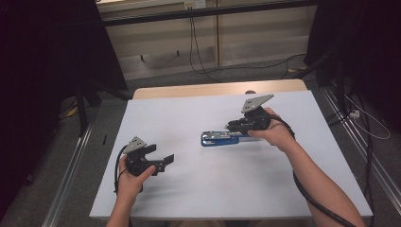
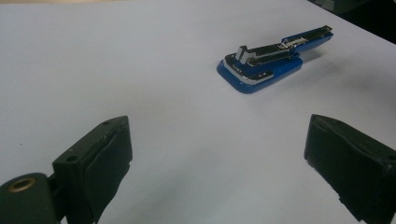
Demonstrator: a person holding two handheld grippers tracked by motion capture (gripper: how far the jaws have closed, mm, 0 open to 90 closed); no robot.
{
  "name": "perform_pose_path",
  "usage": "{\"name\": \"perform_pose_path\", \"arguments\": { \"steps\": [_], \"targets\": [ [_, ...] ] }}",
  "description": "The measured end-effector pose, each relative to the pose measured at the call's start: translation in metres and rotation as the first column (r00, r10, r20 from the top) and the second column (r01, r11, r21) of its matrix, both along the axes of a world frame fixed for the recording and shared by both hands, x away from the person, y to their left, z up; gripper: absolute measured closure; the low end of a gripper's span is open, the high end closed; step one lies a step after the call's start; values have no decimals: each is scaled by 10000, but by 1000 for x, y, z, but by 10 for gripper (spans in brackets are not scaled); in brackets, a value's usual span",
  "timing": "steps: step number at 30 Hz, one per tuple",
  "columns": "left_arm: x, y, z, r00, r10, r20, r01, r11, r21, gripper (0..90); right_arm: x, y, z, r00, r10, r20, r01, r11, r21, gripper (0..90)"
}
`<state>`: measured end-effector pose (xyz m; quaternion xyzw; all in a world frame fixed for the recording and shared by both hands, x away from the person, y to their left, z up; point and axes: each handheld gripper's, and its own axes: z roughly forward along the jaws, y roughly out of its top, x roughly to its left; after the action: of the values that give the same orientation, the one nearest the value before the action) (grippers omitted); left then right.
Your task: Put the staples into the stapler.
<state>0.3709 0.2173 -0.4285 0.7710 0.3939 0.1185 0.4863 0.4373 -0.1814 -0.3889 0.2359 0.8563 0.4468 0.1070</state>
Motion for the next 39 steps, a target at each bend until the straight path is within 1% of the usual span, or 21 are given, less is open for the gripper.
{"name": "perform_pose_path", "arguments": {
  "steps": [4, 6, 10, 23, 27, 32, 36, 39],
  "targets": [
    [0, 0, 0, 10000, -34, -32, 34, 10000, 23, 78, 4, 4, -1, 9999, 157, -30, -157, 9999, -14, 794],
    [0, 0, 0, 10000, -61, -19, 61, 10000, -32, 75, 6, 6, -1, 9997, 236, -20, -236, 9997, -41, 794],
    [0, 0, 0, 9999, -127, -14, 127, 9999, -16, 68, 9, 8, -2, 9990, 437, 54, -436, 9990, -62, 794],
    [-1, 0, 0, 9999, -152, -71, 152, 9999, 47, 63, 19, 11, -7, 9976, 689, 87, -687, 9976, -118, 794],
    [0, 1, 0, 9999, -126, -68, 125, 9999, -63, 63, 23, 13, -7, 9961, 873, 140, -868, 9957, -322, 794],
    [-1, 1, 0, 9999, -128, -76, 128, 9999, -66, 63, 26, 16, -4, 9944, 1023, 269, -1016, 9944, -293, 794],
    [-1, 1, 0, 9999, -141, -78, 141, 9999, -79, 62, 29, 18, -5, 9935, 1108, 276, -1102, 9936, -243, 794],
    [0, 1, 0, 9999, -149, -71, 149, 9999, -87, 62, 31, 21, -6, 9941, 1043, 304, -1037, 9944, -209, 794]
  ]
}}
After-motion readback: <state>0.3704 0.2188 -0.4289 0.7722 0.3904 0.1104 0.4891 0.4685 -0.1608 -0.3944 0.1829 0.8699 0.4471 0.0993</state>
